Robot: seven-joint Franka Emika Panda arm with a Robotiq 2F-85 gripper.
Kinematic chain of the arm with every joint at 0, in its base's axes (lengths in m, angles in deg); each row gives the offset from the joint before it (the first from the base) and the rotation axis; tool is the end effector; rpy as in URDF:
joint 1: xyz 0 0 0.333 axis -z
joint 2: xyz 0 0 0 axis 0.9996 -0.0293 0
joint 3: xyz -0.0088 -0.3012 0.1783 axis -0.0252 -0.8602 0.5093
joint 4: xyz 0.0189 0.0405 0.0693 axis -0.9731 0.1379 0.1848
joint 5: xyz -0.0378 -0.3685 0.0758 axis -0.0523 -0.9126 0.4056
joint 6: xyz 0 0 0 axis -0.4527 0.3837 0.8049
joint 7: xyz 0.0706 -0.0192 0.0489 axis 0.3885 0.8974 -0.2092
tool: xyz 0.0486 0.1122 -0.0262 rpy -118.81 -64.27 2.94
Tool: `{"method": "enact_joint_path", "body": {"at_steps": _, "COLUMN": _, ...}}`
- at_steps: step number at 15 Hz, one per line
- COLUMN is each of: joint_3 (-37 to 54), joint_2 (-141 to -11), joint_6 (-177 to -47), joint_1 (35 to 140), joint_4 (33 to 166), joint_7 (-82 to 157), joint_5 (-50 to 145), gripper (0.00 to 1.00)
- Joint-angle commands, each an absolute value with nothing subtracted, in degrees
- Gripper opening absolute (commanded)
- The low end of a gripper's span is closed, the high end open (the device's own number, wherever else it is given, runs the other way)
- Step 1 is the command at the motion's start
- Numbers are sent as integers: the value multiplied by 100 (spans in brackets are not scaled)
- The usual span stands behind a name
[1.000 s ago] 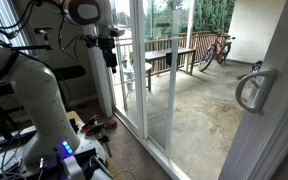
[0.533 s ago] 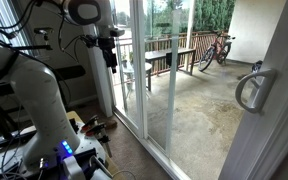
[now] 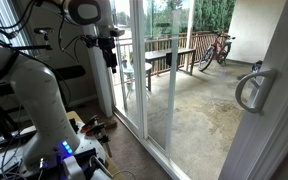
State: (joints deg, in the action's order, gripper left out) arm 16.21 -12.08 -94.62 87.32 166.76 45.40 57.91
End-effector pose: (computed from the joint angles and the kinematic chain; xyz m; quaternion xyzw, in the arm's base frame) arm 0.2673 0.0321 0.4472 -0.9926 0.1088 -0.0332 0.0430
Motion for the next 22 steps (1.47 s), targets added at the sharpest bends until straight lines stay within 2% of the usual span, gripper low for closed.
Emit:
{"method": "enact_joint_path", "body": {"at_steps": 1, "joint_3": 1648, "joint_2": -1207, "joint_6": -9443, "joint_1": 8765, "joint_4": 16664, "joint_7": 4519, "joint_5": 5813, "gripper": 100}}
{"method": "enact_joint_path", "body": {"at_steps": 22, "joint_3": 1696, "joint_2": -1236, "joint_6": -9682, "joint_1": 8825, "joint_4": 16628, "joint_7": 4645, "joint_5": 5827, "gripper": 100}}
